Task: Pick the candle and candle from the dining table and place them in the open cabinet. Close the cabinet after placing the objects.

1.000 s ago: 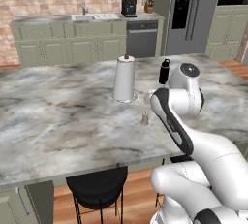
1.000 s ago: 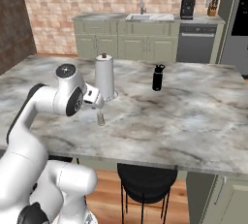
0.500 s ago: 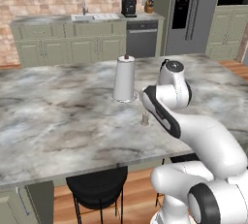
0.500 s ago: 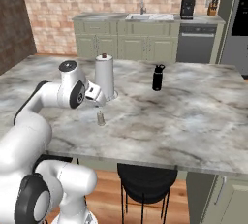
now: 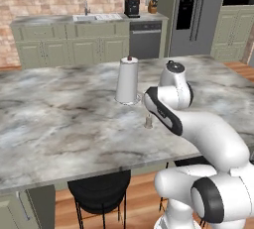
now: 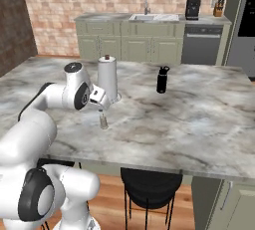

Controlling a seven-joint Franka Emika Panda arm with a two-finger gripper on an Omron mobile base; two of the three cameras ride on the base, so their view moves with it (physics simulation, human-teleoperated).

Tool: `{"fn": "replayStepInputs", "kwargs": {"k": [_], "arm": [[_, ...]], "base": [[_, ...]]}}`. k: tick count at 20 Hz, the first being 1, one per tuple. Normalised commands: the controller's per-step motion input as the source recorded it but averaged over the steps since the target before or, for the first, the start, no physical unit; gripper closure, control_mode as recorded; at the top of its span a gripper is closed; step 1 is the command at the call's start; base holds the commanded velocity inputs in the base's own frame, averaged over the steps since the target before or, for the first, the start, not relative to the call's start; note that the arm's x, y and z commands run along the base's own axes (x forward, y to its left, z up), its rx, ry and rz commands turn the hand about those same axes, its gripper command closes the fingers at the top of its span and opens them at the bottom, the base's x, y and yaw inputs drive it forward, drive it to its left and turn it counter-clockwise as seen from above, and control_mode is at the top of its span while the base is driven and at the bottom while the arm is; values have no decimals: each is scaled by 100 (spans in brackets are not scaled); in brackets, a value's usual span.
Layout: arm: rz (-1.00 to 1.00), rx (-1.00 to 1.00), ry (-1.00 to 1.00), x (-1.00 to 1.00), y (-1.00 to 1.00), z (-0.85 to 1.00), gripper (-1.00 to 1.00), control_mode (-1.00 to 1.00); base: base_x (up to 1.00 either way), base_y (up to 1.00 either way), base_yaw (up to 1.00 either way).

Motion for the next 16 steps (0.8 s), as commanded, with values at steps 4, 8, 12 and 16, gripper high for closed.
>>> {"fn": "replayStepInputs", "kwargs": {"k": [4, 8, 12, 16], "arm": [[9, 0, 3, 12, 0, -26, -100, -100], [10, 0, 5, 19, 0, -12, -100, -100], [6, 0, 5, 32, 0, -1, -100, -100], [5, 0, 8, 28, 0, -5, -100, -100]], "base": [[0, 0, 0], [0, 0, 0], [0, 0, 0], [0, 0, 0]]}}
